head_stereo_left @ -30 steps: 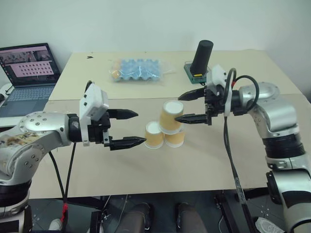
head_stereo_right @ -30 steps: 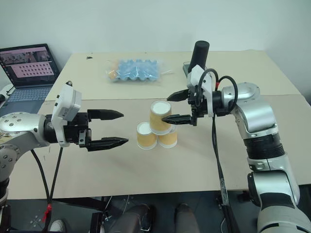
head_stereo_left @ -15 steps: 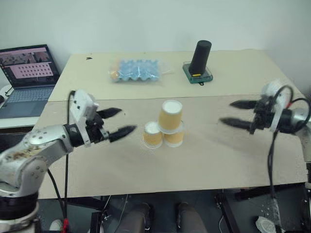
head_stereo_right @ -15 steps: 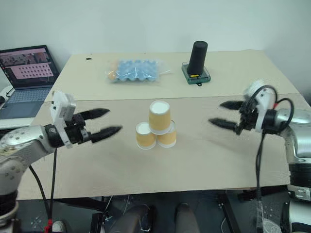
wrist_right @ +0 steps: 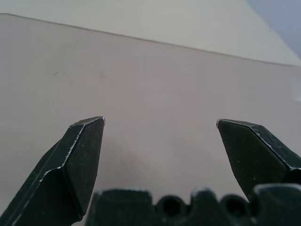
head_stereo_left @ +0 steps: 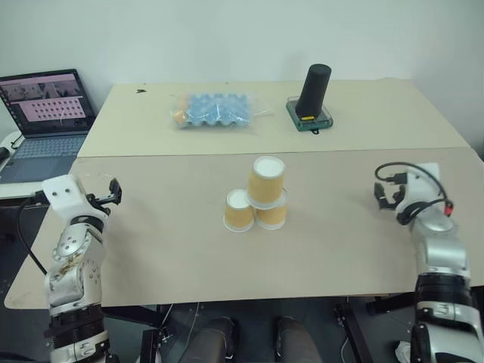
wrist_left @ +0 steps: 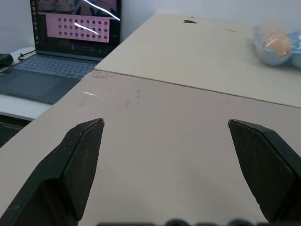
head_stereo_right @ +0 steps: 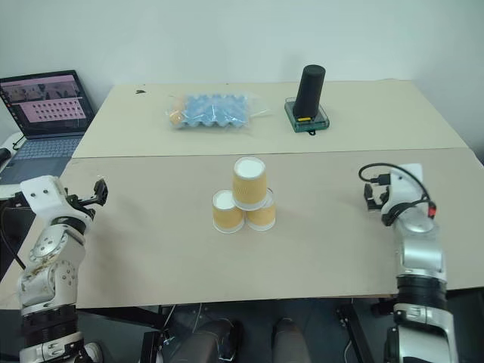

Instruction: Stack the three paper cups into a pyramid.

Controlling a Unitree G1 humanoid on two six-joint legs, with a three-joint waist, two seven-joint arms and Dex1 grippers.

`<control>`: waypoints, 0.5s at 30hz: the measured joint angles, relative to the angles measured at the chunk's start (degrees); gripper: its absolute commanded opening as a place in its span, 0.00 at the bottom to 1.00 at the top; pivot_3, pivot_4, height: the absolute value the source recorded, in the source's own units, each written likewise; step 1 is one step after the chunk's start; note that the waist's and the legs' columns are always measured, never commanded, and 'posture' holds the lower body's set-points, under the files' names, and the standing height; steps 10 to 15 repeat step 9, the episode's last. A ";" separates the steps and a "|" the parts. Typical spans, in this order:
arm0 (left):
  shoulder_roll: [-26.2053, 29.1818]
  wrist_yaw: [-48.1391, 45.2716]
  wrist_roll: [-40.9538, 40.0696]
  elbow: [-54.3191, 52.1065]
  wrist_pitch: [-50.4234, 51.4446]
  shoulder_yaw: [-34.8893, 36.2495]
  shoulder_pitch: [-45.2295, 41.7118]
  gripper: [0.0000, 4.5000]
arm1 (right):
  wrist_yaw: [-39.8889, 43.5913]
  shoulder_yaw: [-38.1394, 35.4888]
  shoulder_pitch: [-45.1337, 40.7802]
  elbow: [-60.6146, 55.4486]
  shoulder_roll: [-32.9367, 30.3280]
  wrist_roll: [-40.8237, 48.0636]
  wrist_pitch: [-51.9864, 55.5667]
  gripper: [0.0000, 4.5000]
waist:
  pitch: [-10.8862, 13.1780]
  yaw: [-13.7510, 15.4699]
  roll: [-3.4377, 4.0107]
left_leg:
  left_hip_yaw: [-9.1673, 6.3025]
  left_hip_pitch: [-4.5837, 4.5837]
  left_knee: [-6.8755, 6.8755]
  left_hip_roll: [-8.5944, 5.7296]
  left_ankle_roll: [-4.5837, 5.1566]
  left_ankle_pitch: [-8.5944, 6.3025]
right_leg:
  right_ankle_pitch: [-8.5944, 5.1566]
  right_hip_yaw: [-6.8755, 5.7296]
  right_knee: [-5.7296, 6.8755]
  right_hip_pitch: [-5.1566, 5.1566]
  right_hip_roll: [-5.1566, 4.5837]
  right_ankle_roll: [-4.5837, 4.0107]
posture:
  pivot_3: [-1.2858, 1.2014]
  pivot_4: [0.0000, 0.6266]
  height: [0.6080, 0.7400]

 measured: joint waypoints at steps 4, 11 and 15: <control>0.50 -1.40 0.30 8.86 -6.11 2.09 -1.16 1.00 | -1.30 -0.44 2.03 -1.94 2.59 0.90 -2.78 0.99 | -0.02 -0.23 -0.03 | -0.01 0.02 0.00 0.01 0.02 -0.01 | 0.00 -0.01 0.00 0.00 0.03 0.00 | 0.52 0.24 1.00; 1.18 -2.43 0.33 12.60 -10.52 2.93 -2.79 1.00 | -1.90 -0.09 2.31 -3.16 3.51 1.09 -2.87 0.99 | -0.03 -0.44 -0.05 | -0.01 0.02 0.01 0.01 0.03 -0.02 | 0.00 -0.01 0.00 0.00 0.04 0.00 | 0.52 0.24 1.00; 1.18 -2.43 0.33 12.60 -10.52 2.93 -2.79 1.00 | -1.90 -0.09 2.31 -3.16 3.51 1.09 -2.87 0.99 | -0.03 -0.44 -0.05 | -0.01 0.02 0.01 0.01 0.03 -0.02 | 0.00 -0.01 0.00 0.00 0.04 0.00 | 0.52 0.24 1.00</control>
